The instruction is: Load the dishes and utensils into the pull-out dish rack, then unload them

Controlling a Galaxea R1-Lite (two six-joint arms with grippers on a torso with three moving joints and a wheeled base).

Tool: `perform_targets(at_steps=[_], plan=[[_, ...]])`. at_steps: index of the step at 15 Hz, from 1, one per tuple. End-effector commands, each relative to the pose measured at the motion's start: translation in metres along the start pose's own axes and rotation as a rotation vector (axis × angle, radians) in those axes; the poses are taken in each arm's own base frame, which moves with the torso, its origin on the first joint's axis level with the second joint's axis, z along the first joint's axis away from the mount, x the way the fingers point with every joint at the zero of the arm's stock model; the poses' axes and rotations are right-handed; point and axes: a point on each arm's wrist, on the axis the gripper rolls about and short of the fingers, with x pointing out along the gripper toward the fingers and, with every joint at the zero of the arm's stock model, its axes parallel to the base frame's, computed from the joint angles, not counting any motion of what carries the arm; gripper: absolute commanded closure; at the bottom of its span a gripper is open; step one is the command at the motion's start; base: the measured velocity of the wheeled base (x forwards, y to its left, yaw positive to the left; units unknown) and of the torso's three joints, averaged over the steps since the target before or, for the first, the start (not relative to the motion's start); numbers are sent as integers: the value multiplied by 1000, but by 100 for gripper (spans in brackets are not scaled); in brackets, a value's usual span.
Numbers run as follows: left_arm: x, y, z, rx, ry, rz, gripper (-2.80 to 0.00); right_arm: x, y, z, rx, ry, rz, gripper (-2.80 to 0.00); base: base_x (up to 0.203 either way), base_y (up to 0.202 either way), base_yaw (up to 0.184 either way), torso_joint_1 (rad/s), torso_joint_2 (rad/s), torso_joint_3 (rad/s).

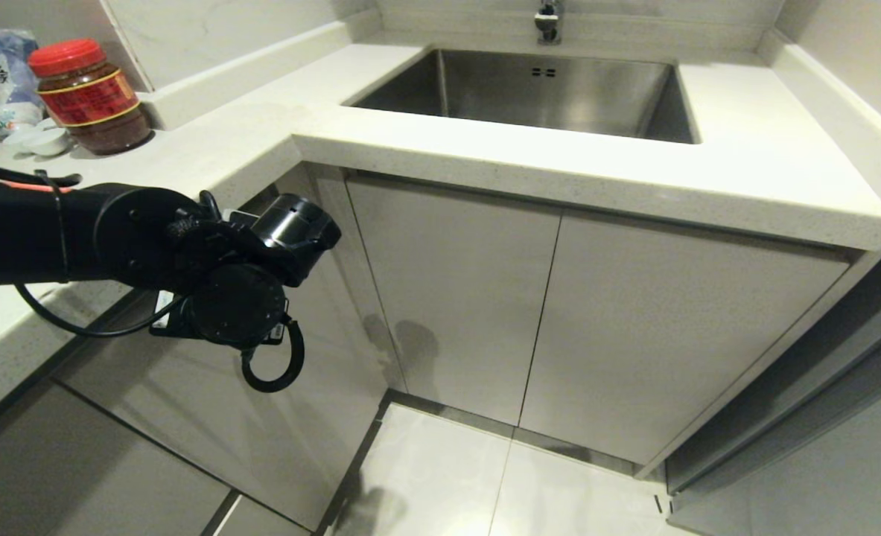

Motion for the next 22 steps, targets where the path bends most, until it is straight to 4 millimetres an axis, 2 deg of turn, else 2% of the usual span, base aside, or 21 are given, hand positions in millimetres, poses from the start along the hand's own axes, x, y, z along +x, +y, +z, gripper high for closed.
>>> perform_targets(at_steps=[1,4,8,11,13,16,18,20,22], plan=[[1,2,1,-5,1,10,0,1,0,-7,0,24,-1,0,0,0,0,0,0,0],[-4,0,-2,6,-7,-3,0,1,0,-7,0,24,-1,0,0,0,0,0,0,0],[-31,-3,-12,39,-55,-79,0,1,0,-7,0,24,-1,0,0,0,0,0,0,0],[-61,20,-12,-9,-110,-186,0,1,0,-7,0,24,-1,0,0,0,0,0,0,0],[-80,49,-3,-96,-131,-336,0,1,0,-7,0,24,-1,0,0,0,0,0,0,0],[-111,118,-3,-198,-226,-537,0,1,0,-7,0,25,-1,0,0,0,0,0,0,0],[-127,172,-15,-225,-330,-680,0,1,0,-7,0,24,-1,0,0,0,0,0,0,0],[-134,221,-30,-229,-480,-758,0,1,0,-7,0,24,-1,0,0,0,0,0,0,0],[-142,253,-54,-209,-640,-760,0,1,0,-7,0,25,-1,0,0,0,0,0,0,0]])
